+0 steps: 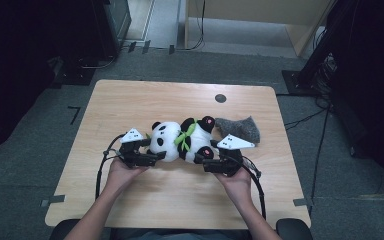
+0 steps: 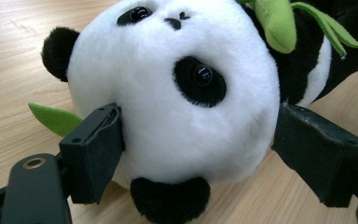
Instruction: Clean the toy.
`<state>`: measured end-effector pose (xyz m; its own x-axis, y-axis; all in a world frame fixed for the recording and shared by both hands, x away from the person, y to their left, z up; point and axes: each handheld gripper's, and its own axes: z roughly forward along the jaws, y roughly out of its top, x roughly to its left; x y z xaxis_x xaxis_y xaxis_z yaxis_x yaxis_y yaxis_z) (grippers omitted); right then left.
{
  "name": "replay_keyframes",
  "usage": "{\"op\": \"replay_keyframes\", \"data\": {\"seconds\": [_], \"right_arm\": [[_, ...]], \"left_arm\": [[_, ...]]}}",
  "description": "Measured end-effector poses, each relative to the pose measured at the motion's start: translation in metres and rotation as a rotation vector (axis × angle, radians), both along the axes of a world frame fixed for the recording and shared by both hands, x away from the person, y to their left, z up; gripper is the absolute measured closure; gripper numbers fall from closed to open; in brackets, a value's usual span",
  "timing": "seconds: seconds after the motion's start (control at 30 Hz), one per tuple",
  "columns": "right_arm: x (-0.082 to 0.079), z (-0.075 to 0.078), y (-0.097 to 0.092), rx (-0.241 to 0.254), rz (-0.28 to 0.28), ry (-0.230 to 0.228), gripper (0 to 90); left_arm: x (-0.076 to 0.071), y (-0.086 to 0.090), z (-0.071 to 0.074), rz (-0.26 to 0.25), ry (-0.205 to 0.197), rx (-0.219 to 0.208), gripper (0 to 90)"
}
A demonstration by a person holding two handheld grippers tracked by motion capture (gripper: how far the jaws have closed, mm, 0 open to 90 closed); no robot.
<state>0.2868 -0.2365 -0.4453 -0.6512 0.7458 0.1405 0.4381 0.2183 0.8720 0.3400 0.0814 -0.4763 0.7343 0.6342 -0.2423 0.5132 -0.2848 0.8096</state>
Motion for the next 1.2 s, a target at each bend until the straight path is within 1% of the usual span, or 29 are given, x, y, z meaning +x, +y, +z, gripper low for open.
{"op": "replay_keyframes", "data": {"seconds": [0.07,0.13,0.2,0.23,0.27,0.3,0.43,0.5,0.53,0.6,0.63,0.73,0.83,0.87,0.9,0.93,0.97,1.0,1.03,1.07,1.13,1.17,1.2], "right_arm": [[0.003,-0.005,0.002,-0.013,0.008,0.004,21.8],[0.006,-0.01,0.004,-0.034,0.015,-0.008,19.9],[0.009,-0.015,0.005,-0.047,0.035,0.003,18.3],[0.011,-0.017,0.006,-0.054,0.045,0.014,17.1],[0.012,-0.02,0.008,-0.064,0.037,0.026,16.9],[0.012,-0.021,0.01,-0.062,0.031,0.026,16.9],[0.013,-0.023,0.016,-0.105,0.013,-0.002,15.6],[0.013,-0.025,0.019,-0.129,0.007,-0.022,17.4],[0.012,-0.027,0.021,-0.156,-0.003,-0.045,21.3],[0.009,-0.028,0.024,-0.245,-0.024,-0.108,32.4],[0.009,-0.028,0.024,-0.263,-0.021,-0.119,35.0],[0.013,-0.025,0.02,-0.243,-0.02,-0.102,45.3],[0.019,-0.017,0.017,-0.217,-0.023,-0.057,53.3],[0.022,-0.014,0.016,-0.215,-0.018,-0.043,54.5],[0.025,-0.011,0.015,-0.199,-0.013,-0.026,55.3],[0.027,-0.008,0.013,-0.181,-0.012,-0.008,56.2],[0.029,-0.006,0.011,-0.165,-0.014,0.006,56.8],[0.032,-0.001,0.009,-0.137,-0.013,0.032,57.4],[0.034,0.004,0.006,-0.119,-0.017,0.047,58.0],[0.035,0.008,0.004,-0.104,-0.015,0.052,58.3],[0.036,0.015,0.0,-0.093,-0.015,0.058,58.7],[0.037,0.018,-0.001,-0.094,-0.012,0.069,58.8],[0.037,0.023,-0.003,-0.095,-0.011,0.073,58.8]], "left_arm": [[0.0,0.0,0.0,0.005,-0.001,-0.002,16.9],[0.001,0.0,0.0,0.008,0.002,-0.003,17.8],[0.002,0.001,0.0,0.012,0.009,-0.011,18.2],[0.002,0.002,0.0,0.02,0.019,-0.02,19.6],[0.003,0.003,0.001,0.023,0.028,-0.031,21.2],[0.004,0.004,0.001,0.022,0.036,-0.038,21.6],[0.005,0.003,0.0,0.025,0.031,-0.042,21.1],[0.006,0.001,0.0,0.025,0.036,-0.043,19.7],[0.006,0.001,0.0,0.024,0.04,-0.046,19.1],[0.007,0.001,0.0,0.026,0.051,-0.06,18.3],[0.008,0.001,0.0,0.027,0.053,-0.062,17.9],[0.008,0.002,0.001,0.027,0.045,-0.064,17.9],[0.009,0.004,0.003,0.031,0.027,-0.057,17.8],[0.009,0.005,0.003,0.034,0.018,-0.052,17.8],[0.009,0.006,0.004,0.032,0.011,-0.052,17.7],[0.009,0.007,0.005,0.029,0.011,-0.059,17.7],[0.009,0.009,0.007,0.018,0.009,-0.078,17.2],[0.009,0.011,0.008,0.012,0.008,-0.09,16.4],[0.009,0.013,0.009,0.01,0.005,-0.101,15.6],[0.009,0.015,0.01,0.011,0.003,-0.105,14.7],[0.009,0.019,0.011,0.012,-0.012,-0.1,14.5],[0.008,0.022,0.012,0.008,-0.031,-0.091,14.5],[0.007,0.024,0.013,0.003,-0.043,-0.093,14.5]]}}
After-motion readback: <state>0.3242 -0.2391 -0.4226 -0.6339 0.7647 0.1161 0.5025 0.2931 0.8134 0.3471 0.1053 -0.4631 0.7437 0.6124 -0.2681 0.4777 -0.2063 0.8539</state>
